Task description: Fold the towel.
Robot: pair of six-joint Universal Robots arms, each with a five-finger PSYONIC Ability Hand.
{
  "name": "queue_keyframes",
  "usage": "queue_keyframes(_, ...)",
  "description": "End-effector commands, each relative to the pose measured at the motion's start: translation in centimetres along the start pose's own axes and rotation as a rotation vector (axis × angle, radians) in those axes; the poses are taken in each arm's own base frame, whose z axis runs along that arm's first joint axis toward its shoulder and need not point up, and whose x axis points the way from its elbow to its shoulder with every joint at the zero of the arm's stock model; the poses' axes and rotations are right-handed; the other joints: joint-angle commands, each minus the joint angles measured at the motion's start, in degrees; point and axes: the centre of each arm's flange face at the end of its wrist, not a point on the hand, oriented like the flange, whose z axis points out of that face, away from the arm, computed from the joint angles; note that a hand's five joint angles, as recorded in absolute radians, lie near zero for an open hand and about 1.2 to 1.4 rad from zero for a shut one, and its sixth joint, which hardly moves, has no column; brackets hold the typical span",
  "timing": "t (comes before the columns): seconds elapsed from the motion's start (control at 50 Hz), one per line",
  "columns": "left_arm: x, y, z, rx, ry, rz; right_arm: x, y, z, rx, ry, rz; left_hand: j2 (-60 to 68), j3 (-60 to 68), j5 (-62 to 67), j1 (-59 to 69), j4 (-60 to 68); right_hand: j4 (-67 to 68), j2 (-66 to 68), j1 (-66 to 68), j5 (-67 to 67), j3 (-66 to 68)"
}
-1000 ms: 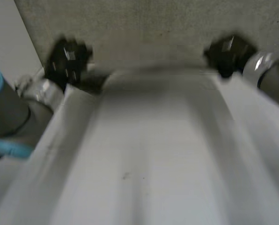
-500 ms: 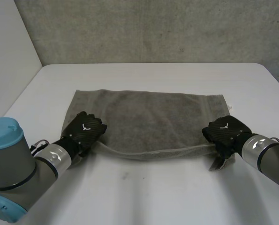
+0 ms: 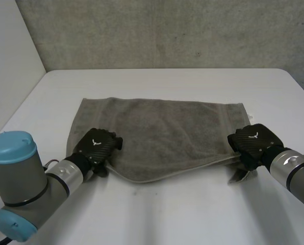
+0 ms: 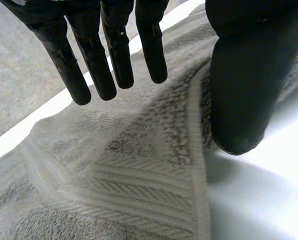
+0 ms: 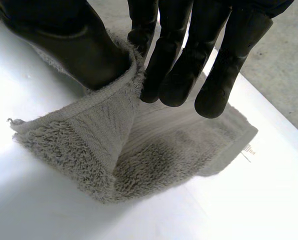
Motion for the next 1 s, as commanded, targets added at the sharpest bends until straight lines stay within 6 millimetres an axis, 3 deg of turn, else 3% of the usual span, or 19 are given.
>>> queue_keyframes(0.02,-1.2,0.5,0.2,-0.044,-0.113,0.002,1.4,-0.2,-0.4,0.011,0.049,0.055,9.3,9.3,9.4,9.3,9.5,3.0,3.0,3.1,1.9,3.2)
queue_keyframes(0.14,-2.3,1.0,-0.2,-0.092,-0.239,0.014,1.6,0.1,-0.4,0.004,0.057,0.062,10.7,10.7,10.7,10.7,10.8,3.0,3.0,3.1,1.9,3.2)
queue_keyframes(0.32,-2.1,1.4,-1.6,-0.126,-0.245,0.106,1.4,0.0,-0.5,0.005,0.054,0.060,15.7,15.7,15.8,15.7,15.9,3.0,3.0,3.1,1.9,3.2)
queue_keyframes(0.38,-2.0,1.5,-2.1,-0.129,-0.245,0.138,1.4,0.1,-0.5,0.005,0.054,0.060,23.3,23.3,23.3,23.3,23.4,3.0,3.0,3.1,1.9,3.2)
queue_keyframes(0.46,-1.8,1.6,-2.2,-0.125,-0.242,0.146,1.3,0.1,-0.4,0.005,0.050,0.059,46.4,46.4,46.5,46.4,46.5,3.0,3.0,3.1,1.9,3.2)
queue_keyframes(0.66,-2.5,0.7,-2.4,-0.099,-0.268,0.149,1.5,0.3,-0.5,-0.015,0.054,0.068,46.5,46.5,46.5,46.5,46.6,1.9,1.9,2.0,0.8,2.1)
queue_keyframes(0.7,-3.1,0.5,-2.4,-0.096,-0.286,0.148,1.4,0.6,-0.4,-0.036,0.045,0.077,46.5,46.5,46.5,46.5,46.6,-19.9,-19.8,-19.7,-20.9,-19.6)
queue_keyframes(0.72,-3.1,0.5,-2.4,-0.096,-0.286,0.148,1.4,0.6,-0.4,-0.036,0.045,0.077,46.5,46.5,46.5,46.5,46.6,-20.0,-19.9,-19.9,-21.0,-19.7)
queue_keyframes(0.76,-3.6,0.3,-2.5,-0.091,-0.301,0.147,1.7,1.3,-0.5,-0.078,0.038,0.100,46.5,46.5,46.5,46.5,46.6,-33.1,-33.0,-32.9,-34.1,-32.8)
queue_keyframes(1.0,-4.6,-0.7,-2.8,-0.061,-0.335,0.148,2.6,2.8,-1.0,-0.161,0.044,0.171,46.5,46.5,46.5,46.5,46.6,-42.1,-42.0,-41.9,-43.1,-41.8)
